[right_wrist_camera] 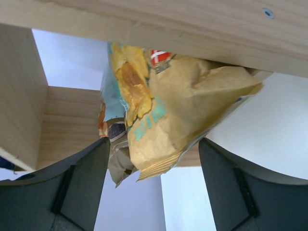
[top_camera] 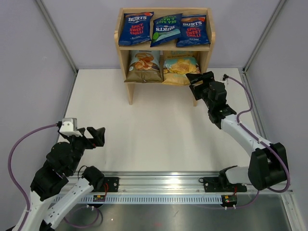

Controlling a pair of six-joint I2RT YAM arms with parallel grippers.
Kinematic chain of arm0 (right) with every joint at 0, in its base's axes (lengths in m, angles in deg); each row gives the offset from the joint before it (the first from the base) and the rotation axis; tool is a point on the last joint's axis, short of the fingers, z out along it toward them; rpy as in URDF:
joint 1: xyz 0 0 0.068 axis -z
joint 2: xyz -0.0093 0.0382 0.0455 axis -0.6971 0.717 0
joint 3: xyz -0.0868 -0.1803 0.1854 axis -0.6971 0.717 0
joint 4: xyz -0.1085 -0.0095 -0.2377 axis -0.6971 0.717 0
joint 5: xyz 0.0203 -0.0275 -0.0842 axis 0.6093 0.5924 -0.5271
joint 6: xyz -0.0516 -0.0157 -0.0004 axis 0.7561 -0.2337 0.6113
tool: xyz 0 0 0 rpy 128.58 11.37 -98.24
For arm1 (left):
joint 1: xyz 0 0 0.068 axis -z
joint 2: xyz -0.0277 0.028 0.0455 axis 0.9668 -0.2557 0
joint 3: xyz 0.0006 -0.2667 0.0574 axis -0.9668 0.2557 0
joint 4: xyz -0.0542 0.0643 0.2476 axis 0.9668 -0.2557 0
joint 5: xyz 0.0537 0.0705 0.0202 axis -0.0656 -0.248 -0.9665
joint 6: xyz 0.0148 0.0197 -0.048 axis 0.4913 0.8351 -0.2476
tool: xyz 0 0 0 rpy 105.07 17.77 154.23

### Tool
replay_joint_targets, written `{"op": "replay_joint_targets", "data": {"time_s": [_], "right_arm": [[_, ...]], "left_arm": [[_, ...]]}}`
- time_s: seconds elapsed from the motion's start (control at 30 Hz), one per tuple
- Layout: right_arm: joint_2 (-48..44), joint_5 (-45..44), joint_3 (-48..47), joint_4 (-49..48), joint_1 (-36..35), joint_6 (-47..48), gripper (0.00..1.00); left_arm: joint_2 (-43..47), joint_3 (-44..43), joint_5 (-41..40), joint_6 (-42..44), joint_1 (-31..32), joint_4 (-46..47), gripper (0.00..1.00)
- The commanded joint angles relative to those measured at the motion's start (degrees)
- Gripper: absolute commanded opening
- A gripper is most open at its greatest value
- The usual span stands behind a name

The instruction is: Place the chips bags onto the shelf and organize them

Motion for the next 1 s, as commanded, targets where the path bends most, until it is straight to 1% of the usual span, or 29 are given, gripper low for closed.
{"op": "replay_joint_targets", "data": {"time_s": [0.0, 0.1, 0.13, 0.17, 0.3, 0.33, 0.4, 0.43, 0.5, 0.53, 0.6, 0.63, 0.7, 0.9, 0.97], "right_arm": [[-4.36, 1.6, 0.41, 0.68, 0.04, 4.2, 0.85], [-7.08, 2.04, 1.55, 3.06, 0.04, 6.57, 0.89], [-7.79, 1.87, 1.99, 5.15, 0.04, 8.06, 0.9], [-8.75, 1.78, 2.17, 6.13, 0.04, 8.94, 0.94], [-14.38, 0.29, 3.14, 11.31, 0.13, 14.13, 0.98], [-15.61, 0.02, 3.23, 13.5, 0.04, 17.36, 0.98], [-18.85, -0.15, 3.14, 15.88, 0.13, 21.5, 1.0], [-19.92, -0.24, 2.36, 19.98, 0.13, 26.22, 0.99], [-23.08, -1.82, 1.21, 24.4, 0.04, 30.2, 0.99], [-24.22, -2.09, 0.42, 27.64, 0.13, 34.57, 0.99], [-27.56, -2.18, -0.2, 30.91, 0.04, 40.03, 0.99], [-28.62, -2.18, -0.81, 34.4, 0.13, 41.55, 1.0], [-31.69, -2.53, -1.34, 37.76, 0.13, 45.05, 1.0], [-38.2, -5.42, -3.88, 49.54, 0.13, 52.79, 1.0], [-39.6, -7.87, -4.77, 54.11, 0.13, 53.95, 0.99]], "left_arm": [[-1.57, 0.09, 1.21, 0.73, -2.18, 3.54, 0.99], [-2.71, 0.53, 1.03, -0.33, -4.21, 4.51, 0.99], [-2.98, 0.7, 1.47, -0.42, -4.73, 5.38, 0.99], [-3.5, 0.79, 2.17, 0.1, -6.3, 5.57, 0.99], [-6.84, 0.53, 3.31, 0.55, -11.14, 5.3, 0.99], [-7.11, 0.44, 3.93, 0.81, -12.98, 5.56, 0.99], [-7.81, 0.62, 5.68, 1.6, -14.75, 6.09, 0.99], [-8.33, 0.71, 6.21, 1.95, -16.58, 6.53, 0.99], [-8.86, 0.97, 7.8, 2.57, -18.53, 6.97, 0.99], [-9.39, 1.06, 8.5, 2.66, -19.84, 7.32, 0.99], [-9.92, 1.41, 10.78, 3.27, -20.82, 7.94, 0.99], [-10.36, 1.58, 11.31, 3.27, -21.0, 7.94, 0.99], [-10.71, 1.85, 11.84, 3.45, -21.0, 7.76, 0.99], [-10.28, 3.34, 11.93, 4.5, -21.0, 8.64, 0.99], [-9.31, 4.57, 12.98, 5.72, -21.0, 9.26, 0.99]]}}
